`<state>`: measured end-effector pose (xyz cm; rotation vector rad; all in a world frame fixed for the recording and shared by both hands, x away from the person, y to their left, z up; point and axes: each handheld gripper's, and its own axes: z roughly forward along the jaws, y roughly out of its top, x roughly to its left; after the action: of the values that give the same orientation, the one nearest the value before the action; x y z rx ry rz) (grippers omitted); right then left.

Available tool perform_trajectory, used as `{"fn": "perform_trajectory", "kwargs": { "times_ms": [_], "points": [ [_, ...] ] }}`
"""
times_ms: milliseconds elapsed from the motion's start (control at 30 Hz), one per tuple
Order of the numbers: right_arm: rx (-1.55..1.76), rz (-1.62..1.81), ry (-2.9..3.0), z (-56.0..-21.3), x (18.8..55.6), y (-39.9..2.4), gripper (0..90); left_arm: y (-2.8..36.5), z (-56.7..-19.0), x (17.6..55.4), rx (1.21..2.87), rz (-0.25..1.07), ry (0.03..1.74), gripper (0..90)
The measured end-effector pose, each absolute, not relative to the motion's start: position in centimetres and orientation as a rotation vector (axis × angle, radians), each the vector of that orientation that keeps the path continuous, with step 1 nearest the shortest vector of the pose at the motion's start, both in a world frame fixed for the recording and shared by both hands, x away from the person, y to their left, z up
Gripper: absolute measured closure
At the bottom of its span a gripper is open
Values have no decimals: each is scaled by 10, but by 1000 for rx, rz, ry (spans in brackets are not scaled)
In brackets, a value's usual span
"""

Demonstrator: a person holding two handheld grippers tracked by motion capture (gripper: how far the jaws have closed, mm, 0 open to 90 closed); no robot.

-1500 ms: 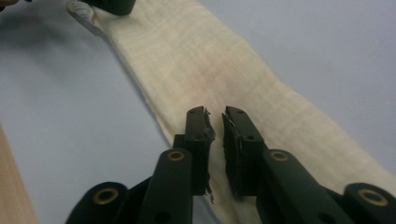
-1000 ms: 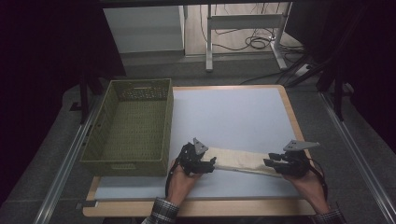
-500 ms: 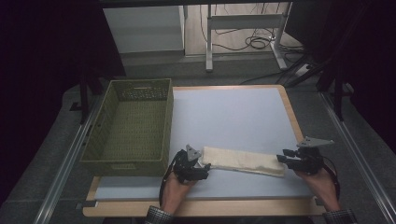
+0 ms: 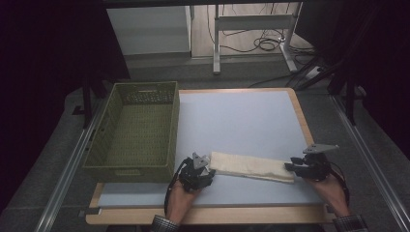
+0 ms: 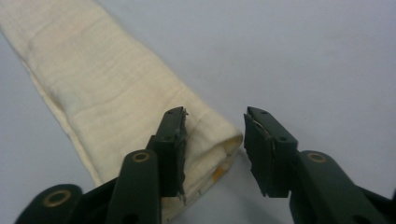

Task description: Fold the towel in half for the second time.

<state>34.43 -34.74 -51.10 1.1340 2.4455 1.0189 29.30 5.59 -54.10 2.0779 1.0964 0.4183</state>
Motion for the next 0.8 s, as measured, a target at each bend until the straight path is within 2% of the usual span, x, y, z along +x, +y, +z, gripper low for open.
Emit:
{"fn": "perform_trajectory", "kwargs": {
  "times_ms": [167,200,300,467,633,800],
  "points": [
    [1145,1049,2483,-512,343,-347,784,54,-538,296,2112,394,1069,797],
    [1140,1041,2487,-511,343,-346,793,54,-538,298,2113,388,1064,828],
    [1138,1043,2491,-509,341,-346,803,56,-538,303,2100,379,1073,848],
    [1132,1047,2495,-507,334,-345,800,56,-535,312,2115,400,1086,841],
    [1129,1057,2476,-506,331,-347,762,58,-520,304,2070,419,1116,666],
    [1113,1057,2452,-498,329,-350,728,60,-502,300,2027,415,1143,605]
  ]
}}
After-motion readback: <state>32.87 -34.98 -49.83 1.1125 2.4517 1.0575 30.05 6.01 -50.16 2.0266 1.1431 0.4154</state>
